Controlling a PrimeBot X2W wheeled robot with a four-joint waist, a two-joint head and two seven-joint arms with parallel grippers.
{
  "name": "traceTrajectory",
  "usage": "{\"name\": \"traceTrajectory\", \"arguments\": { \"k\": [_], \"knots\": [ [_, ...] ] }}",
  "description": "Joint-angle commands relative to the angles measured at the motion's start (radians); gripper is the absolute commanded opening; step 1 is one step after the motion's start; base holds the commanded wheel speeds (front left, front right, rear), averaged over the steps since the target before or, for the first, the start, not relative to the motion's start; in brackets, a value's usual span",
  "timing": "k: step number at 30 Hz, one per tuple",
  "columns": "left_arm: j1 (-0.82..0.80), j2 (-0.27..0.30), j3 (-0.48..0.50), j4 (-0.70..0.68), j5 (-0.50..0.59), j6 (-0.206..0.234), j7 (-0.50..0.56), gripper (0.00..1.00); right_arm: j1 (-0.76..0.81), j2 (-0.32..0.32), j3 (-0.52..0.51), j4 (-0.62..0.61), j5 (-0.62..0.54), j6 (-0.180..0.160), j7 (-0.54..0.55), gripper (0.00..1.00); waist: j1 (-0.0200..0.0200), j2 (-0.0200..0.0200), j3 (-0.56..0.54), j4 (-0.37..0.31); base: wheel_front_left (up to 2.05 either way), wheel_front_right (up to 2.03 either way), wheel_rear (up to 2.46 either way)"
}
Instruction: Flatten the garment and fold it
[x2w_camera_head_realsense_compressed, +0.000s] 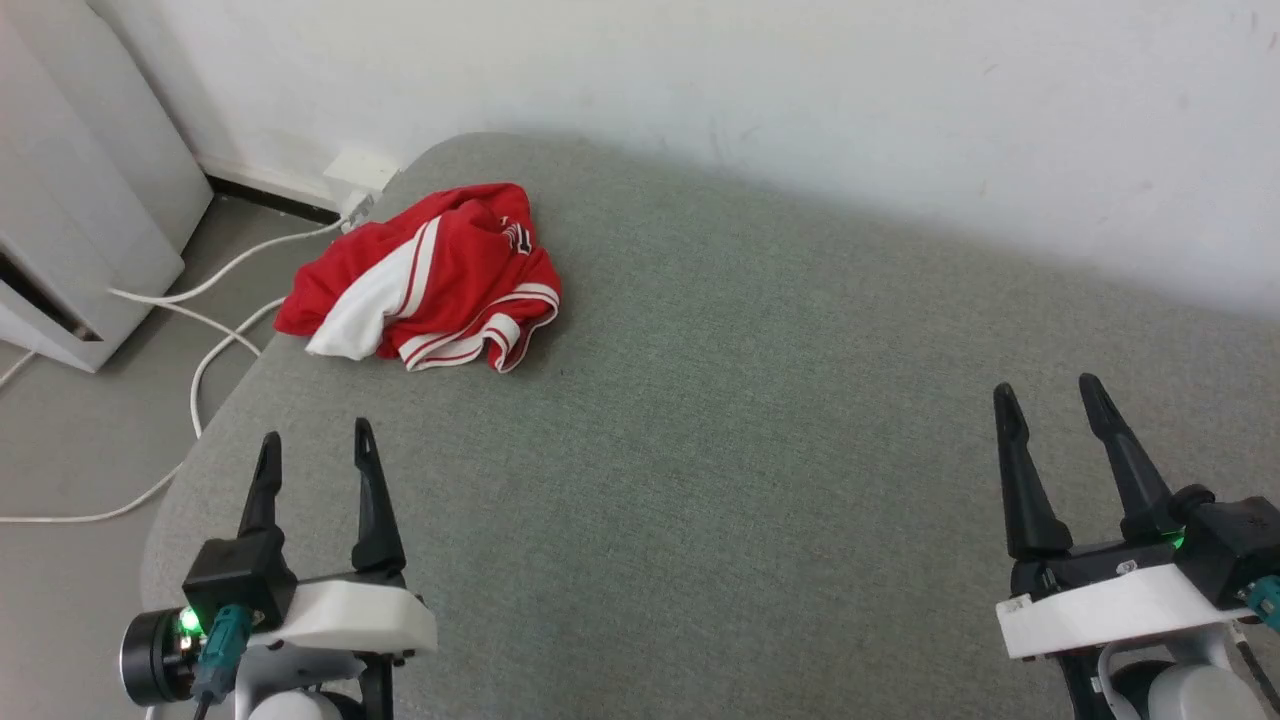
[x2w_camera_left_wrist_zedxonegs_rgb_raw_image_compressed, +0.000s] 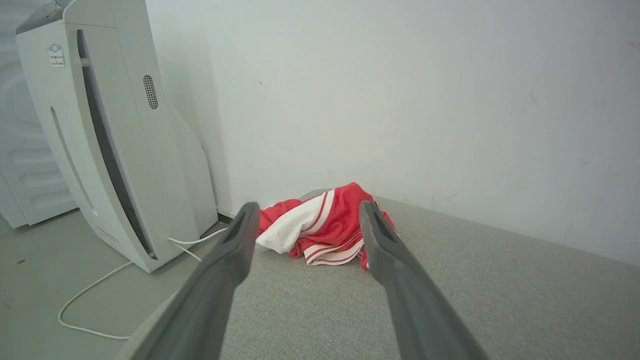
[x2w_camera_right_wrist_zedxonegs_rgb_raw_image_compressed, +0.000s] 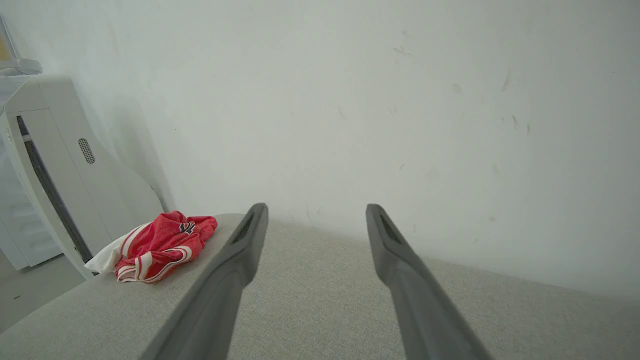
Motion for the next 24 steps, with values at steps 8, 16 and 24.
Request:
{"name": "traceTrajectory", "arguments": {
  "k": [8, 16, 24],
  "knots": [
    [-0.124, -0.002, 0.057, 0.051, -0.013, -0.024, -0.027, 1.0, -0.003, 0.003, 0.005, -0.02, 0.005, -0.001, -0.024, 1.0, 0.0, 0.0, 0.041, -0.006, 0.0, 0.0, 0.0],
    [-0.383, 0.083, 0.143, 0.266, -0.028, -0.091, -0.043, 1.0, -0.048, 0.003, 0.003, -0.044, -0.023, -0.001, -0.041, 1.0, 0.0, 0.0, 0.141, -0.051, 0.0, 0.0, 0.0],
    [-0.697, 0.225, 0.154, 0.573, -0.073, -0.201, -0.013, 1.0, -0.112, 0.004, -0.007, -0.076, -0.062, -0.001, -0.058, 1.0, 0.0, 0.0, 0.28, -0.107, 0.0, 0.0, 0.0]
  ]
}}
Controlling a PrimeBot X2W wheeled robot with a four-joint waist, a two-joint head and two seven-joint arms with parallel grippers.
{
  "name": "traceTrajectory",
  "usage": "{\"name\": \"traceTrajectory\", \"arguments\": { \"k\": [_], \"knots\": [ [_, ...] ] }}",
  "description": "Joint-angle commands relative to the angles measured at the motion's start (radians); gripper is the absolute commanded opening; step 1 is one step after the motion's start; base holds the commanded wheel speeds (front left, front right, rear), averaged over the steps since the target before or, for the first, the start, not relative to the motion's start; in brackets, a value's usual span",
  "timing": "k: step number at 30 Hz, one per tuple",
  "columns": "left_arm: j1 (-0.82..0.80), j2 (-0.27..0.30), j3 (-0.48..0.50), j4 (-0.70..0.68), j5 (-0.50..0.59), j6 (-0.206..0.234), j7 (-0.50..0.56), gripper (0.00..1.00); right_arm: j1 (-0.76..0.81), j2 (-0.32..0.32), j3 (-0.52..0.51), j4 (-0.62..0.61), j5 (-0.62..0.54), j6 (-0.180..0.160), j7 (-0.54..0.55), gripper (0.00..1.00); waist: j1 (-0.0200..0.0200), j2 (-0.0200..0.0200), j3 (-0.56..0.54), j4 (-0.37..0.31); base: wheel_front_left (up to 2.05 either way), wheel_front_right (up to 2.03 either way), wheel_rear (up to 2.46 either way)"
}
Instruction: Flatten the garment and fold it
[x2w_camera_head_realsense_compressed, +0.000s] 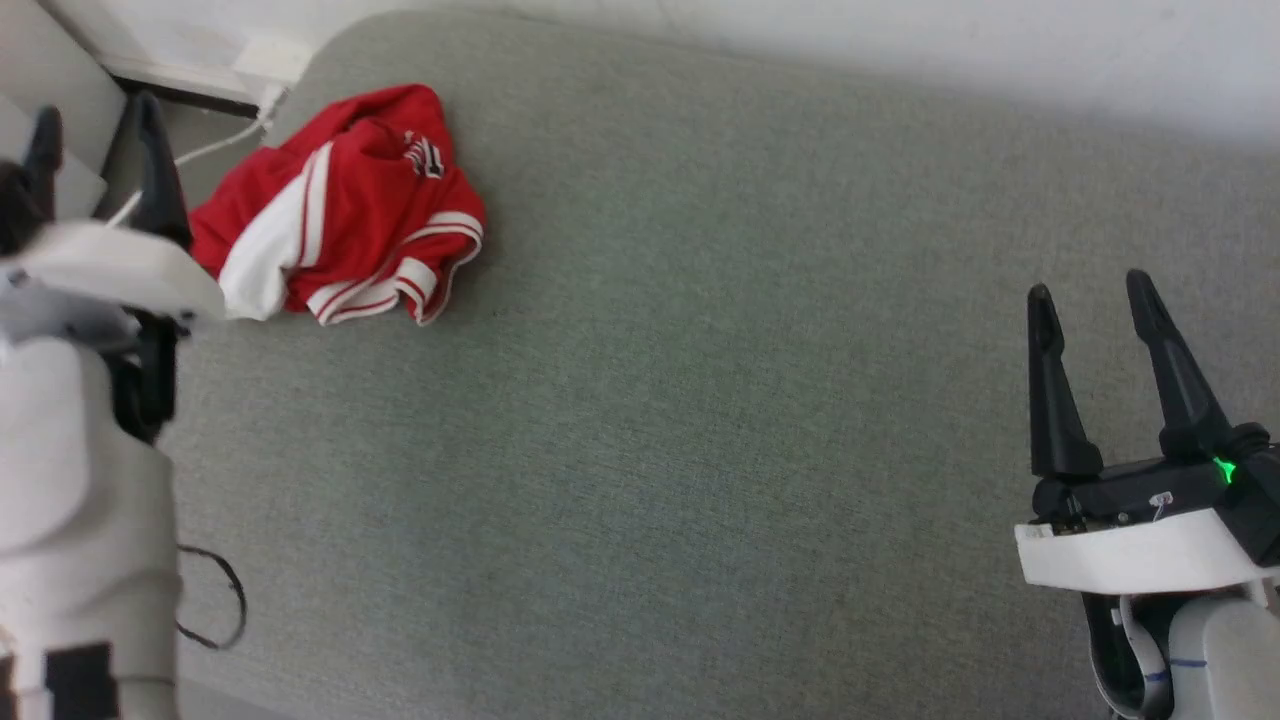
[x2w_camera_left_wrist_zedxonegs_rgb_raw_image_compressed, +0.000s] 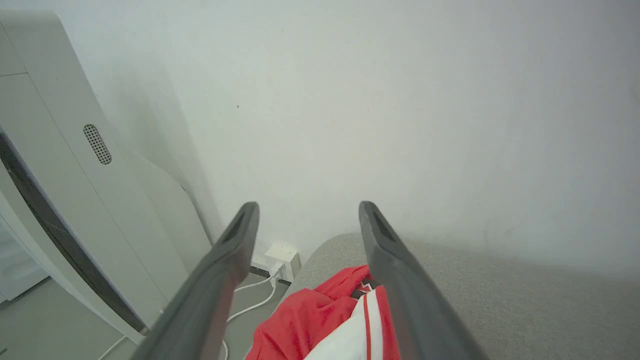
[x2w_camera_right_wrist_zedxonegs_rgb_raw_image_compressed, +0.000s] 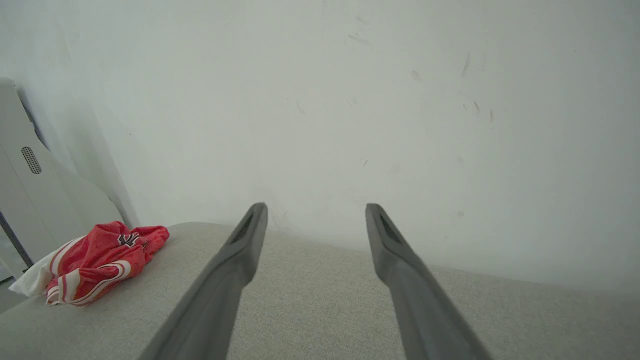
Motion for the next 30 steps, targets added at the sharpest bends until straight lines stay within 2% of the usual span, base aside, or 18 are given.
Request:
{"name": "traceTrajectory", "arguments": {
  "k": [1, 6, 10, 16, 20, 24, 30],
  "knots": [
    [-0.062, 0.031, -0.005, 0.048, -0.011, -0.02, 0.027, 1.0, -0.024, 0.002, 0.004, -0.013, -0.012, -0.001, -0.01, 1.0, -0.0002, 0.0, 0.096, -0.054, 0.0, 0.0, 0.0],
    [-0.232, 0.12, -0.063, 0.187, -0.048, -0.064, 0.186, 1.0, -0.068, -0.004, 0.009, -0.037, -0.034, -0.001, -0.02, 1.0, -0.0002, 0.0, 0.183, -0.088, 0.0, 0.0, 0.0],
    [-0.331, 0.176, -0.172, 0.267, -0.121, -0.073, 0.402, 1.0, -0.103, -0.018, 0.012, -0.056, -0.036, -0.001, -0.029, 1.0, -0.0002, 0.0, 0.246, -0.11, 0.0, 0.0, 0.0],
    [-0.414, 0.297, -0.359, 0.285, -0.367, -0.079, 0.771, 1.0, -0.151, -0.041, 0.028, -0.085, -0.047, -0.001, -0.04, 1.0, -0.0002, 0.0, 0.34, -0.146, 0.0, 0.0, 0.0],
    [-0.393, 0.372, -0.43, 0.248, -0.514, -0.079, 0.939, 1.0, -0.167, -0.046, 0.031, -0.097, -0.054, -0.001, -0.04, 1.0, -0.0002, 0.0, 0.37, -0.176, 0.0, 0.0, 0.0],
    [-0.356, 0.416, -0.482, 0.23, -0.584, -0.079, 1.011, 1.0, -0.169, -0.047, 0.023, -0.1, -0.056, -0.001, -0.04, 1.0, -0.0002, 0.0, 0.388, -0.19, 0.0, 0.0, 0.0],
    [-0.322, 0.4, -0.528, 0.264, -0.627, -0.079, 1.02, 1.0, -0.169, -0.05, 0.027, -0.091, -0.06, -0.001, -0.04, 1.0, -0.0002, 0.0, 0.385, -0.195, 0.0, 0.0, 0.0]
  ]
}}
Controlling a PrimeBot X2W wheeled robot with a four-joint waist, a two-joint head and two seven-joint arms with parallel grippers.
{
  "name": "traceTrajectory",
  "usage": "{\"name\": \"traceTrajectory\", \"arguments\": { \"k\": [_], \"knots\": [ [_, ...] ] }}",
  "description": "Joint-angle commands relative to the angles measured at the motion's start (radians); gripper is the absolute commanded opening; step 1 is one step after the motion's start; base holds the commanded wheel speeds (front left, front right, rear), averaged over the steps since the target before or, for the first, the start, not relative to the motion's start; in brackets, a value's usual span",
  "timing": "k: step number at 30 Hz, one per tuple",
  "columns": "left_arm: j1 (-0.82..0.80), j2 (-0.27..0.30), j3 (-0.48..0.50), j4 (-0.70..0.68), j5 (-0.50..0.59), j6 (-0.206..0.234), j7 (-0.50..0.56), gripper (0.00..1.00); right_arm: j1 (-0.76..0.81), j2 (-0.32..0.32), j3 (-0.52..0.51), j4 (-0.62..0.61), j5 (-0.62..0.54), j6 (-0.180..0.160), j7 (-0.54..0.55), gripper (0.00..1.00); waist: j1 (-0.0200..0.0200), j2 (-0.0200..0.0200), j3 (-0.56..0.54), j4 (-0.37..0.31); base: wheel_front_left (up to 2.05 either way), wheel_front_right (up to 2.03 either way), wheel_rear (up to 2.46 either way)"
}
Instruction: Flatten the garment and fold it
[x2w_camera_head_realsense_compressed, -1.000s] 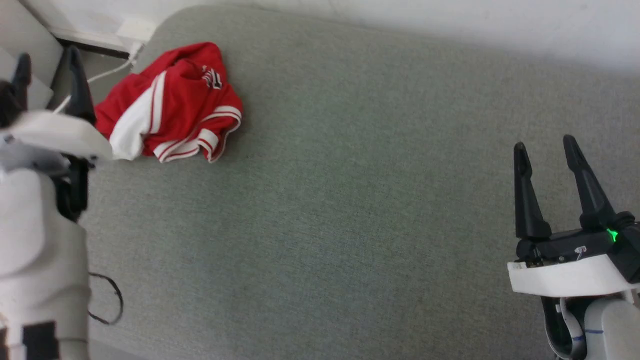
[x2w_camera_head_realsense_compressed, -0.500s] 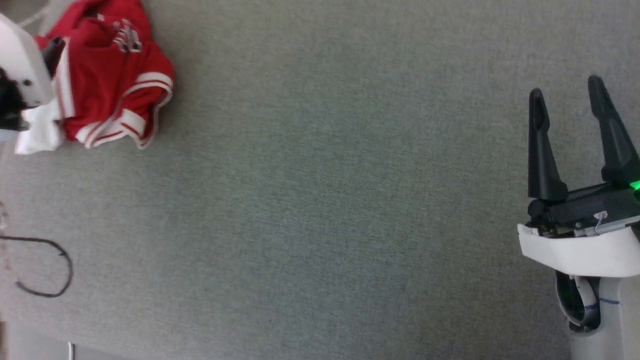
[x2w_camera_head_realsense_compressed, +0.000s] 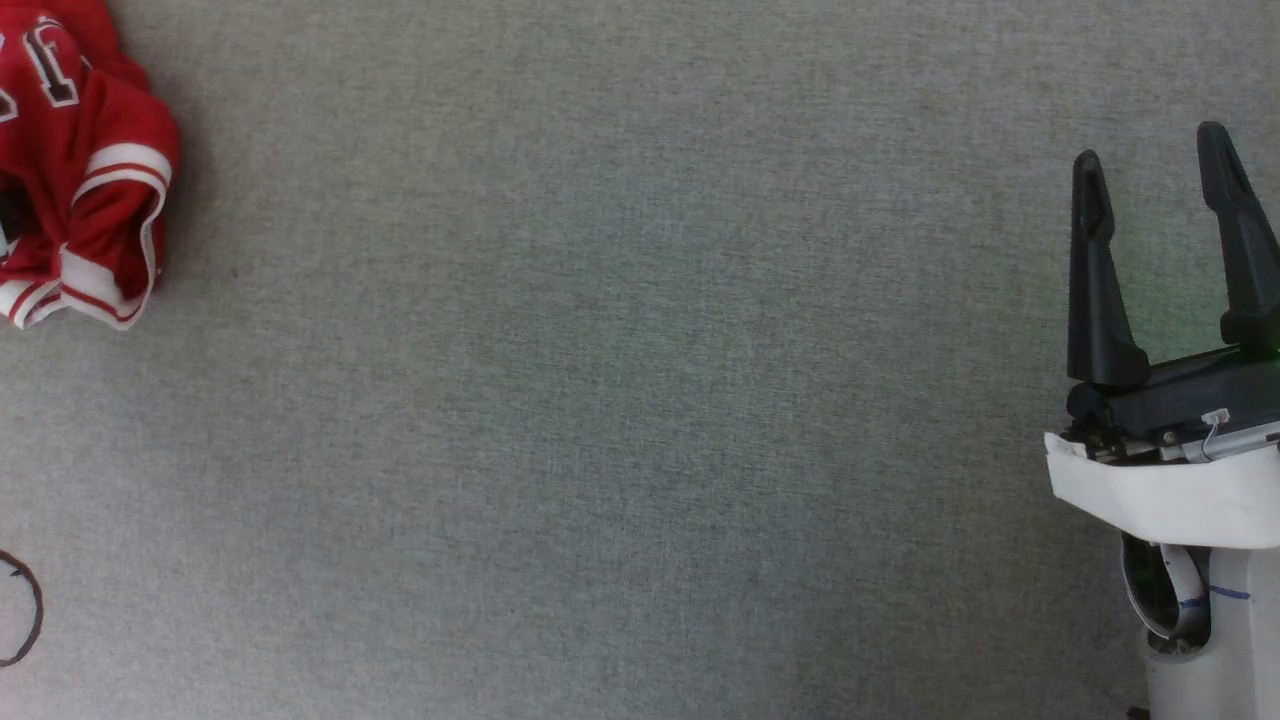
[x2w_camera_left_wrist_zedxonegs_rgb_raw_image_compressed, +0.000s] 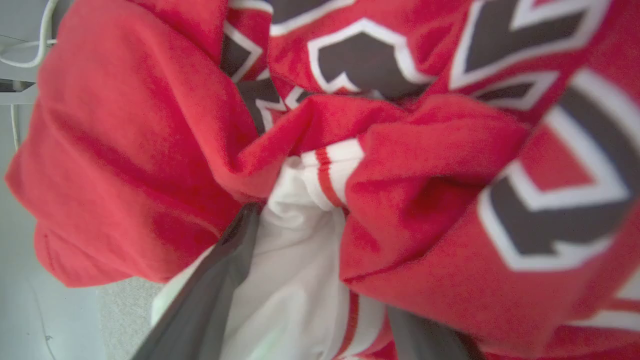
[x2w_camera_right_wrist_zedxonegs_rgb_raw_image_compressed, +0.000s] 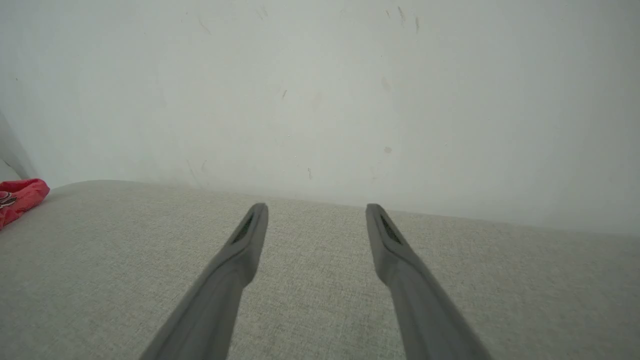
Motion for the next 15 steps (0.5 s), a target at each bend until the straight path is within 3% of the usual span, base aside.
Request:
{"name": "traceTrajectory", "arguments": {
  "k": [1, 2, 9, 15],
  "knots": [
    [0.042, -0.045, -0.044, 0.019, -0.014, -0.007, 0.0, 0.46, -0.011, -0.006, 0.003, 0.005, -0.009, -0.001, -0.005, 1.0, 0.0002, 0.0, -0.003, -0.004, 0.0, 0.0, 0.0],
    [0.044, -0.046, -0.057, 0.021, -0.016, -0.007, 0.002, 0.0, -0.01, -0.006, 0.004, 0.008, -0.01, -0.001, -0.005, 1.0, 0.0002, 0.0, -0.01, -0.002, 0.0, 0.0, 0.0],
    [0.007, -0.008, -0.122, 0.003, -0.019, -0.007, -0.058, 0.0, 0.006, 0.0, 0.005, 0.032, -0.01, -0.001, -0.005, 1.0, 0.0002, 0.0, -0.103, 0.013, 0.0, 0.0, 0.0],
    [-0.065, 0.036, -0.173, -0.081, 0.005, -0.007, -0.187, 0.0, 0.047, 0.022, 0.007, 0.052, -0.001, -0.001, -0.005, 1.0, 0.0002, 0.0, -0.223, 0.012, 0.0, 0.0, 0.0]
  ]
}}
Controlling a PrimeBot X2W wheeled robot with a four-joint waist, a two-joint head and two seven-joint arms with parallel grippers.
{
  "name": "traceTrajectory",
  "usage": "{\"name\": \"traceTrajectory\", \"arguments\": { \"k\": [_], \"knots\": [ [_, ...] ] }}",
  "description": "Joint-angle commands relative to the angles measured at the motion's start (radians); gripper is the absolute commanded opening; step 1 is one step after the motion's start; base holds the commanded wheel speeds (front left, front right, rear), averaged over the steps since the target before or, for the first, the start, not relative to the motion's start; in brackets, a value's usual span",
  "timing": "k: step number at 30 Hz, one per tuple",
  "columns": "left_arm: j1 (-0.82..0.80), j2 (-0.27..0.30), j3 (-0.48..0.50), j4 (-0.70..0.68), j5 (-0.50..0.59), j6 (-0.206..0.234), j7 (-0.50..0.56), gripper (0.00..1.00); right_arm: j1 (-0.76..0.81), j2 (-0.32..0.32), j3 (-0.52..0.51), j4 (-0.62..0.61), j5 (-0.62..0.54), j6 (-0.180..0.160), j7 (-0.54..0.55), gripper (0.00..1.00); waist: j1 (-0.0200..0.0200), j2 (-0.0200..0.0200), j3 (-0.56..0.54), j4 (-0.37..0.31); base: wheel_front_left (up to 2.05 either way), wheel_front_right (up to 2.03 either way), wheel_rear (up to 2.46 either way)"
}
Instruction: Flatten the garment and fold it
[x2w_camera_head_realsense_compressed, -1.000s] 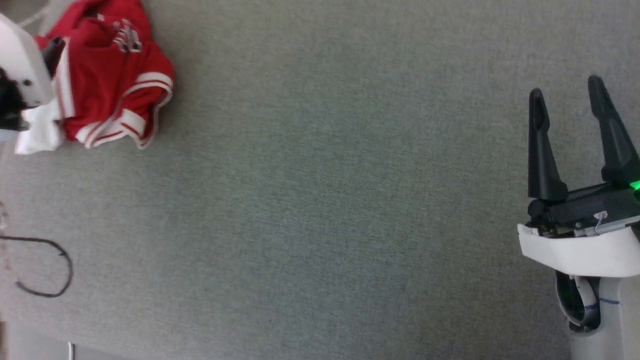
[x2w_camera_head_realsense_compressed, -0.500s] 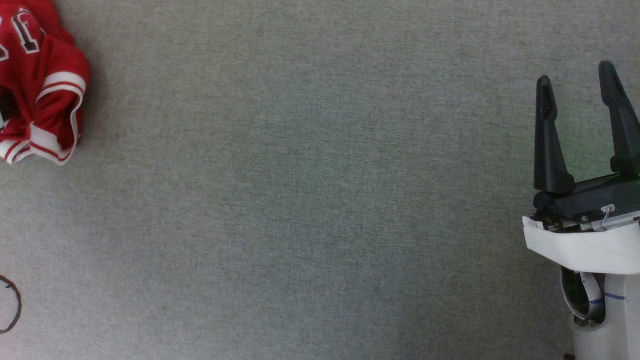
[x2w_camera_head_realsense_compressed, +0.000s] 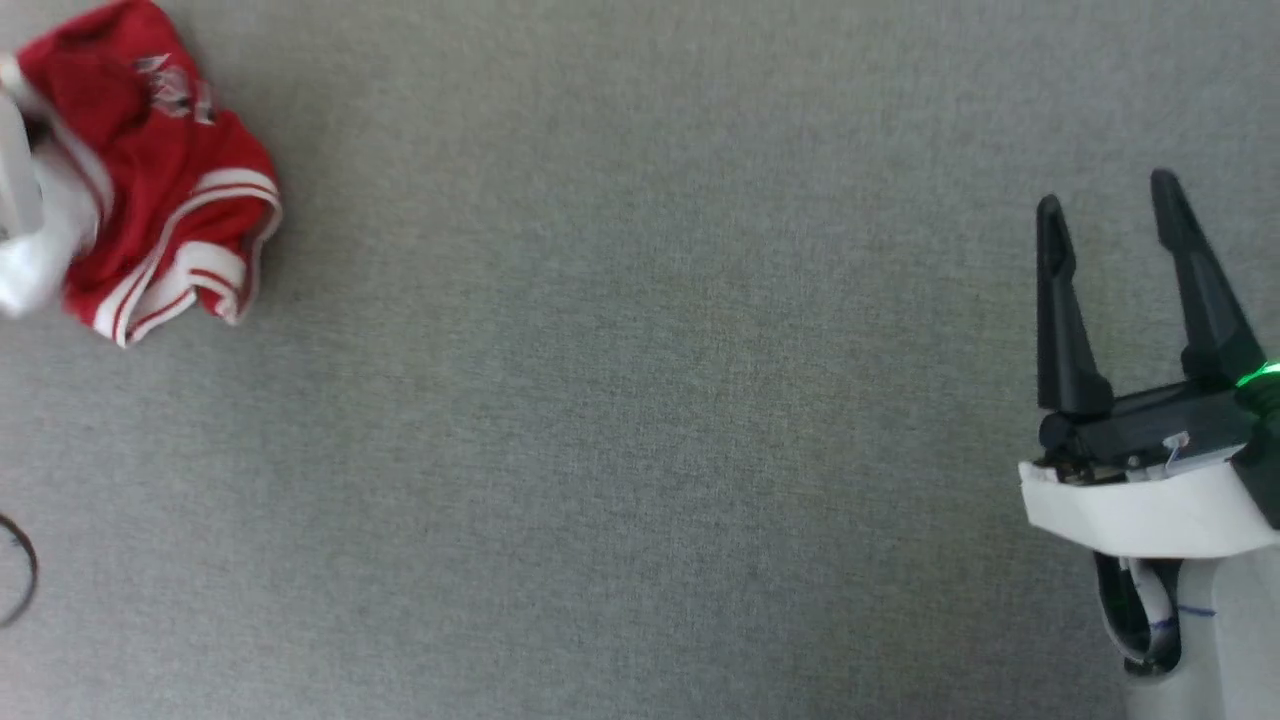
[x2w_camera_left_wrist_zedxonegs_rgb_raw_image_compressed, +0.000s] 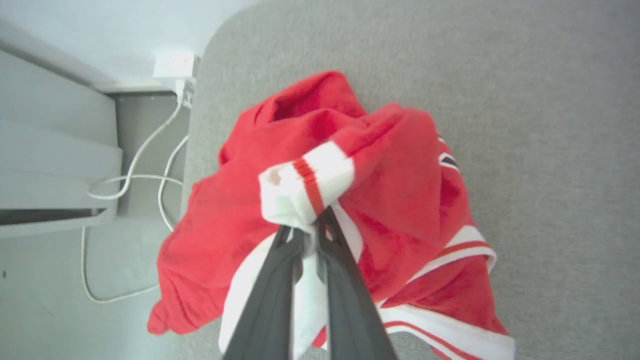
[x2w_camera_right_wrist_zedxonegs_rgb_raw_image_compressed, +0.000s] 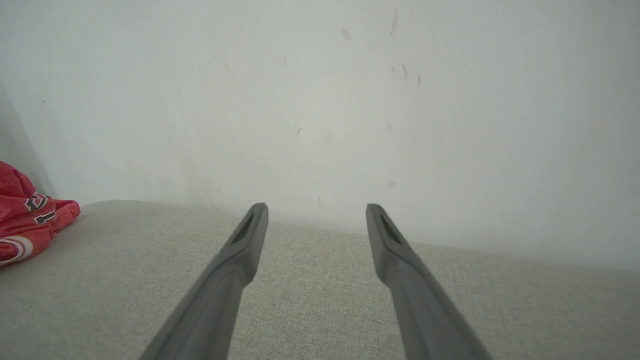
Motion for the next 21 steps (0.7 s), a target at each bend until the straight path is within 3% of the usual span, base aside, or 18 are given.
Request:
{"name": "traceTrajectory", "arguments": {
  "k": [1, 11, 15, 21],
  "knots": [
    [-0.036, 0.015, -0.024, -0.047, 0.016, -0.007, -0.035, 0.0, 0.022, 0.009, 0.0, 0.008, 0.007, -0.001, -0.005, 1.0, 0.0, 0.0, -0.11, 0.005, 0.0, 0.0, 0.0],
    [-0.126, 0.029, -0.209, -0.316, 0.046, -0.007, -0.058, 0.0, 0.105, 0.029, -0.012, 0.03, 0.023, -0.001, -0.005, 1.0, 0.0, 0.0, -0.271, -0.018, 0.0, 0.0, 0.0],
    [-0.181, -0.002, -0.304, -0.428, 0.033, -0.007, -0.061, 0.0, 0.138, 0.03, -0.019, 0.038, 0.066, -0.001, -0.005, 1.0, 0.0, 0.0, -0.334, -0.06, 0.0, 0.0, 0.0],
    [-0.229, -0.064, -0.394, -0.479, -0.003, -0.007, -0.081, 0.0, 0.153, 0.031, -0.013, 0.041, 0.088, -0.001, -0.005, 1.0, 0.0, 0.0, -0.368, -0.13, 0.0, 0.0, 0.0]
  ]
}}
